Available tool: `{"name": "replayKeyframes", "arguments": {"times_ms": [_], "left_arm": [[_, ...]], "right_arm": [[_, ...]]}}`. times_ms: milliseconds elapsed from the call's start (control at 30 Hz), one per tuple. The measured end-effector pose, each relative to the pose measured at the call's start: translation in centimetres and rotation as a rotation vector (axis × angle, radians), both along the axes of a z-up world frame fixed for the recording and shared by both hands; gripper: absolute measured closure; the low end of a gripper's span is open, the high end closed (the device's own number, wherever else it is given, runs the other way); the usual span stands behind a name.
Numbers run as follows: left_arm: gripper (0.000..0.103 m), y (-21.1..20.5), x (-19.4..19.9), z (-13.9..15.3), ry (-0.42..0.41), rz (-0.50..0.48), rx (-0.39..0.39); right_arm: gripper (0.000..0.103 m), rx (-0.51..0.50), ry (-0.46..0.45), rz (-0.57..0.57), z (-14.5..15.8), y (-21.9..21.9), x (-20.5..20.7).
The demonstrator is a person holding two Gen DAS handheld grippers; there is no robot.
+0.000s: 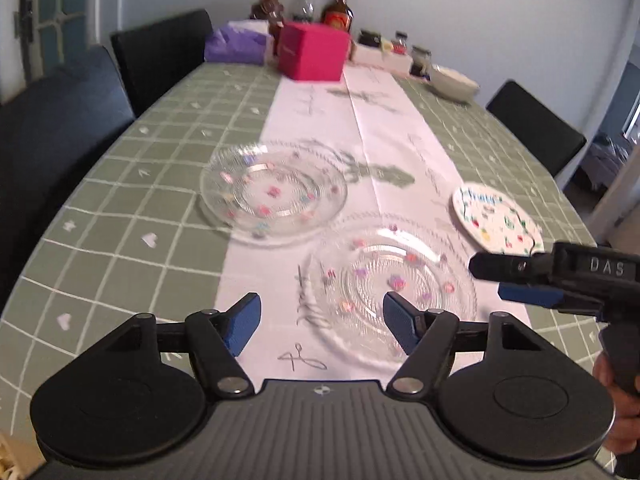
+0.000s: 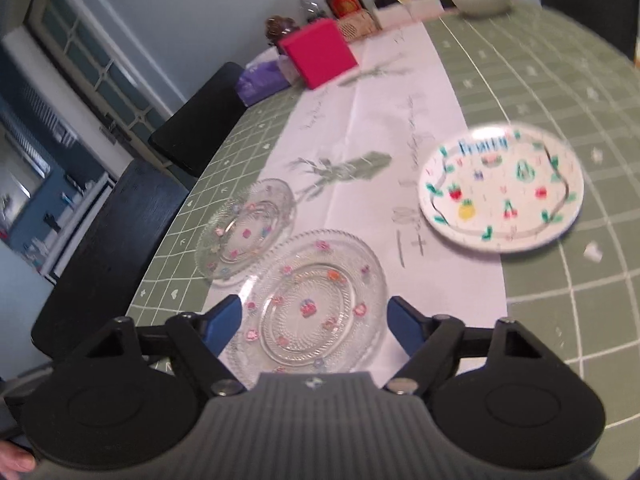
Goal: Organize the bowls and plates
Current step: 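Move both grippers to the rim of a clear glass plate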
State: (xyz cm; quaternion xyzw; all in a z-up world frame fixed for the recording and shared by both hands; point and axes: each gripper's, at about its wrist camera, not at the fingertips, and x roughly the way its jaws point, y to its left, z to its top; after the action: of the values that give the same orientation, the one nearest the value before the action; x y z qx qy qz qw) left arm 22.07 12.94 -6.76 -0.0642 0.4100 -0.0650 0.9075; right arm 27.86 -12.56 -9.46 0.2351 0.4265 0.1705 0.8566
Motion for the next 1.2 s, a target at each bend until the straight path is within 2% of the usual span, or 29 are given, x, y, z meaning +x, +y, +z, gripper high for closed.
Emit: {"name": "replayKeyframes", "arguments": {"times_ms": [100, 200, 300, 433, 500, 633, 700, 833, 933, 1033, 1100, 1200], "left_arm": [[0.022, 0.3, 0.8, -1.1, 0.03, 0.022, -0.02], [0.022, 0.9, 1.7, -2.0, 0.066, 0.028, -0.069], [0.023, 1.3, 2.6, -2.7, 0.125, 0.016, -0.107], [0.027, 1.7, 2.9, -3.3, 0.086, 0.026, -0.127], [0.027, 1.9, 3.3, -3.2, 0.09, 0.03, -0.145], [0.027, 2.2, 3.6, -3.3, 0.098, 0.029, -0.2], [0.027, 2.2, 3.8, -3.5, 0.082, 0.032, -0.227], [0.027, 1.6, 4.8, -3.6, 0.069, 0.055, -0.227], [0.032, 0.6, 5.1, -3.5, 0.073, 0.041, -0.187], [0.058, -0.8, 5.0, -3.3, 0.077, 0.012, -0.087], [0.06, -1.6, 4.9, -3.3, 0.073, -0.008, -0.035], [0.067, -2.1, 4.7, -3.4, 0.059, 0.029, 0.002]], "right_arm": [[0.034, 0.087, 0.012, -0.035, -1.8, -1.5, 0.4], [0.034, 0.154, 0.044, -0.027, -2.9, -2.0, 0.9], [0.035, 0.198, 0.039, -0.042, -3.6, -2.5, 0.8], [0.036, 0.254, 0.029, -0.053, -4.2, -3.0, 0.8], [0.043, 0.267, 0.026, -0.053, -4.5, -3.1, 0.8], [0.049, 0.273, 0.007, -0.055, -4.9, -2.9, 0.9], [0.058, 0.266, -0.012, -0.049, -5.2, -2.4, 0.9], [0.062, 0.257, -0.036, -0.05, -5.5, -2.0, 0.8], [0.066, 0.258, -0.036, -0.056, -5.6, -2.2, 0.8], [0.072, 0.239, -0.043, -0.066, -5.7, -2.1, 0.7], [0.082, 0.217, -0.044, -0.076, -5.7, -1.9, 0.6], [0.084, 0.192, -0.05, -0.071, -5.5, -1.9, 0.5]]}}
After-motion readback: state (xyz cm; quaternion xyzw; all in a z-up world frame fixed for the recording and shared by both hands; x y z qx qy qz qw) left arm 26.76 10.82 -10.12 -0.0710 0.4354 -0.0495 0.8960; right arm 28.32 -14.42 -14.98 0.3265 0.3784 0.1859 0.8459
